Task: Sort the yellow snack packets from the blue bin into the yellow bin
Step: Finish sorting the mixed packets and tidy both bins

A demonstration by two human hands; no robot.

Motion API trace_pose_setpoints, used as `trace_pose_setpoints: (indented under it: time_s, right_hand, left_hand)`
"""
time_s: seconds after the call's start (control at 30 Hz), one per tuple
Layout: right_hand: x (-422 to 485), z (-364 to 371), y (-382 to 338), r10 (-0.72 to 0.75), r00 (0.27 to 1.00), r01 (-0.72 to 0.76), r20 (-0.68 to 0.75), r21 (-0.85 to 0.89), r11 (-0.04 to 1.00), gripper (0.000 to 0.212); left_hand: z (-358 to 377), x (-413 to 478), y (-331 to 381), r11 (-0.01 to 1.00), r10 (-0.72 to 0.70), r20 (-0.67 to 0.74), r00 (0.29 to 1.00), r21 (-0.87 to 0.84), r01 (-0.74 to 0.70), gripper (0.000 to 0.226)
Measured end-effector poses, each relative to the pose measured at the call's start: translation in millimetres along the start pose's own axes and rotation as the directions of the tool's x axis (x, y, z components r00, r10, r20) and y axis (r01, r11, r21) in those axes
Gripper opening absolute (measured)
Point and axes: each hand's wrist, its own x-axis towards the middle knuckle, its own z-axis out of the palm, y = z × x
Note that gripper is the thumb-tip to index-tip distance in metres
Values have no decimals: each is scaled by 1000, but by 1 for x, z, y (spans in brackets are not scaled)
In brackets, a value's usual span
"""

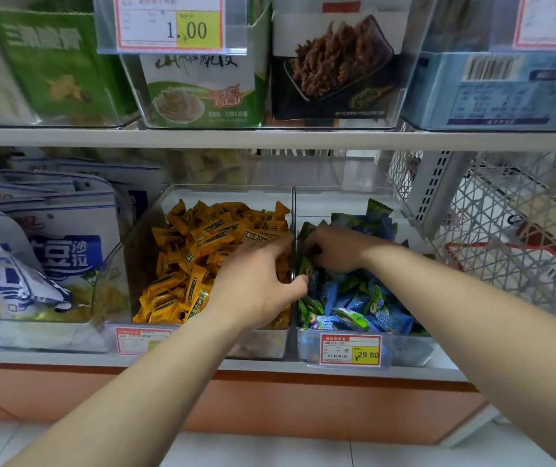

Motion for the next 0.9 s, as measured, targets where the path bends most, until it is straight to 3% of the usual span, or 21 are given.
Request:
trace_pose_setpoints:
  time_s: [0.17, 0.27, 0.37, 0.5, 0.6, 0.7, 0.77, 0.9]
  right_hand:
    - [10, -6, 11, 85, 963, -62, 256, -100, 993, 49]
    - [16, -6, 14, 87, 957, -48, 278, -143, 988, 44]
    - [19, 0, 21, 22, 991, -10, 132, -93, 996, 34]
    - [0, -16, 34, 17, 958, 31, -287, 161, 987, 21]
    - [-15, -21, 38, 31, 949, 60, -313, 275, 960, 19]
    - [-12, -7, 24, -24, 987, 45, -161, 126, 991, 15]
    - [-2, 2, 17, 18, 995, -22, -97, -41, 999, 17]
    - [7, 3, 18, 91, 991, -108, -102, -173, 979, 14]
  left_hand:
    - [-1, -1, -1, 1000, 7, 7, 1000, -6, -7, 56]
    - [-1, -1, -1, 1000, 3, -7, 1000, -6, -3, 59]
    - [0, -1, -2, 1000, 12, -5, 1000, -9, -12, 61]
    - [0, 1, -2, 999, 15, -9, 1000, -48, -16, 59]
    - [0, 2, 0, 997, 16, -18, 1000, -77, -18, 51]
    - [-1, 0, 2, 998, -8, -17, 1000, -65, 7, 57]
    - [-1, -2, 2, 998, -11, -20, 1000, -65, 10, 62]
    - [-2, -4, 3, 997, -1, -33, 999, -80, -2, 59]
